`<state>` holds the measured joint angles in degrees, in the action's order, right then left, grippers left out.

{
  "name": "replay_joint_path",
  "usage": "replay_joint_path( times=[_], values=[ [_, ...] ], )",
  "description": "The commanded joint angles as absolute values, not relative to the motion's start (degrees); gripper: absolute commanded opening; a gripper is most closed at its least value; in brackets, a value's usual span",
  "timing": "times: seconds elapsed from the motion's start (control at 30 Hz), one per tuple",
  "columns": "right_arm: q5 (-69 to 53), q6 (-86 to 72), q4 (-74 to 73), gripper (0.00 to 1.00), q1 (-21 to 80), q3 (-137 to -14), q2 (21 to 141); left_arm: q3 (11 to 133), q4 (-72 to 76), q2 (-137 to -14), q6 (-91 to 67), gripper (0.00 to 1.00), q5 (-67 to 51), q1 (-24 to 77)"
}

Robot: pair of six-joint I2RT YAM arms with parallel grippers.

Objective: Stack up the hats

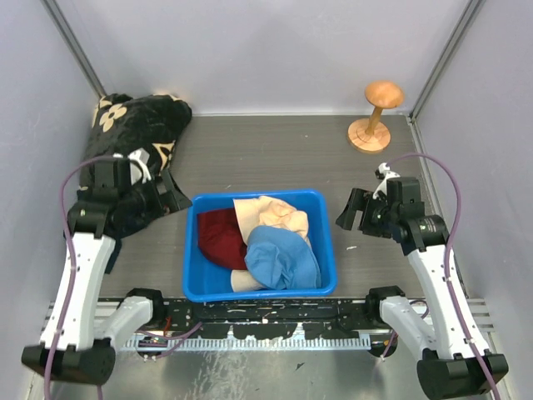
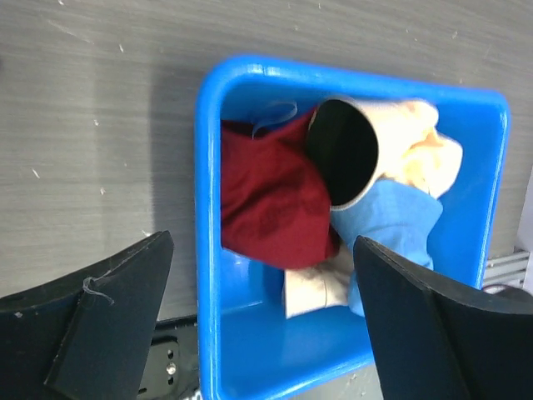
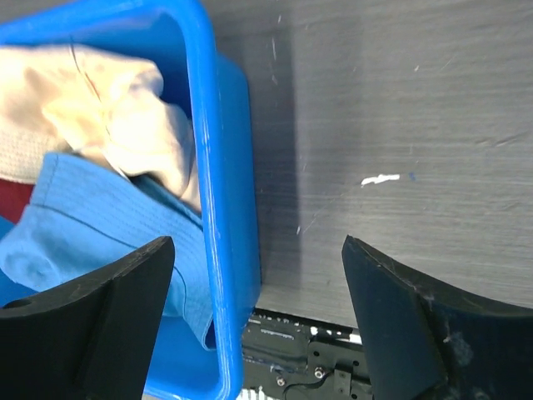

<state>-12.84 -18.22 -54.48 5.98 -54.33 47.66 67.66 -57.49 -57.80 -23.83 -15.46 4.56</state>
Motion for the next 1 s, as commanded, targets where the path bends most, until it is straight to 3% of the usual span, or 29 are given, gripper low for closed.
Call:
replay_joint_path(
  times=[0.0, 0.1, 0.13, 0.2, 0.33, 0.57, 0.7, 0.83, 0.97],
  values=[
    [-16.71, -19.36, -53.11, 0.87, 7.73, -50.65, 47.07, 58.80, -64.02, -50.14, -29.42, 0.95, -12.53, 6.68],
    [-17.03, -19.33, -50.80, 0.85, 9.12, -50.36, 48.30, 56.13, -64.93, -47.60, -30.12, 0.89, -13.26, 6.68],
    [-17.19, -19.14, -50.08, 0.84, 9.57, -50.38, 48.86, 55.82, -65.71, -47.66, -29.69, 0.83, -14.35, 6.68],
    [-16.78, -19.42, -48.76, 0.83, 10.70, -49.88, 50.35, 55.16, -66.77, -47.84, -29.02, 0.54, -14.57, 6.73],
    [-15.87, -20.68, -44.48, 0.78, 14.02, -47.88, 52.66, 53.48, -65.74, -47.36, -27.96, 0.32, -13.26, 6.68],
    [-10.52, -23.41, -40.69, 0.71, 22.63, -48.23, 57.97, 51.57, -65.07, -49.21, -27.32, 0.36, -12.83, 6.68],
    [-6.10, -23.64, -40.91, 0.57, 23.20, -49.01, 58.24, 52.38, -65.62, -51.71, -28.06, 0.41, -11.86, 6.68],
    [-5.31, -23.71, -41.57, 0.35, 23.20, -49.25, 58.12, 54.51, -66.03, -53.50, -28.65, 0.53, -11.15, 6.68],
    [-5.18, -24.82, -40.48, 0.30, 23.23, -48.02, 57.30, 53.72, -64.64, -54.09, -29.76, 0.56, -12.07, 7.03]
  ],
)
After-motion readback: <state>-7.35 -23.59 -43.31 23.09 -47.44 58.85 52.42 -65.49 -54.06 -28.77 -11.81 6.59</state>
